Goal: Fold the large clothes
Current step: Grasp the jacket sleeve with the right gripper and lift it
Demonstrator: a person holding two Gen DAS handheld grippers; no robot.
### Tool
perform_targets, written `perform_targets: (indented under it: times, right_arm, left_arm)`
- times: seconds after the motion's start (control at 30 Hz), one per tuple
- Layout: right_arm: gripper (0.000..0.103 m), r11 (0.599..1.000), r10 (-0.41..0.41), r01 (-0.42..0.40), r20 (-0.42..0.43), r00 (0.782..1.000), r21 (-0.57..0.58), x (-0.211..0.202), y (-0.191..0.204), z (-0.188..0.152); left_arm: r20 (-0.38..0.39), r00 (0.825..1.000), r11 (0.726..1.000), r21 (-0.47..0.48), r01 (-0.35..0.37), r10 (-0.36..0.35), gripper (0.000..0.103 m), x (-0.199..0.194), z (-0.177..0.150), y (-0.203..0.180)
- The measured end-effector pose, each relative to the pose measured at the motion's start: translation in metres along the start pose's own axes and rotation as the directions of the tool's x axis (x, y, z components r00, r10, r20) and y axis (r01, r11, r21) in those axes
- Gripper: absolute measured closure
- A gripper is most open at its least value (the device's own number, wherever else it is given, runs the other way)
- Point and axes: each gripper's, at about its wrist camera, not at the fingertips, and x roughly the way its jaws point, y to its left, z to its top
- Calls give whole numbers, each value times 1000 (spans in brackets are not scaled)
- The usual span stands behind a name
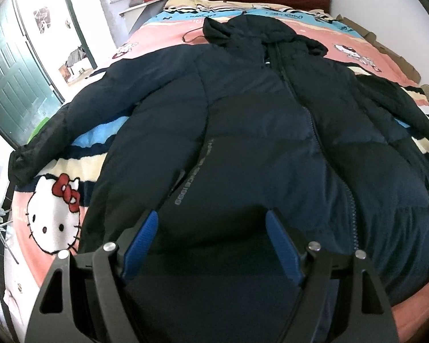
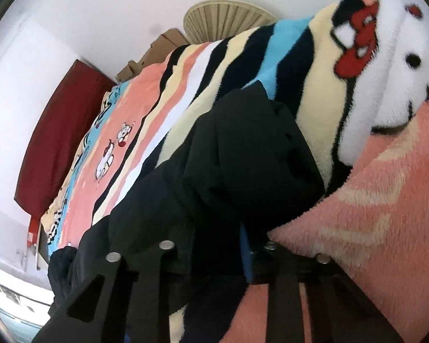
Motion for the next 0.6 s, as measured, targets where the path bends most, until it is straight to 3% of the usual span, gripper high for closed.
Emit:
perform_targets:
  times: [0.07,0.13,0.37,0.6]
  right_arm:
    - [95,999,-10,11,18,1000,-42,-4,10,1]
    - [98,996,-3,7,46,999,-92,-11,23,3]
    - [99,979,139,-124,85,987,-160,-35,52,14]
    - [99,933,271,-240,84,959,-270,-64,100,7]
  left_arm:
    - [1,1000,1000,1,4,-4,26,0,0,-1]
    - [6,1000,1000,-1,9,-9,26,-1,-1,0]
    - [21,1000,1000,-26,18,-17,26,-3,-3,5]
    - [43,999,998,-59,24,-21,26,-8,-2,14]
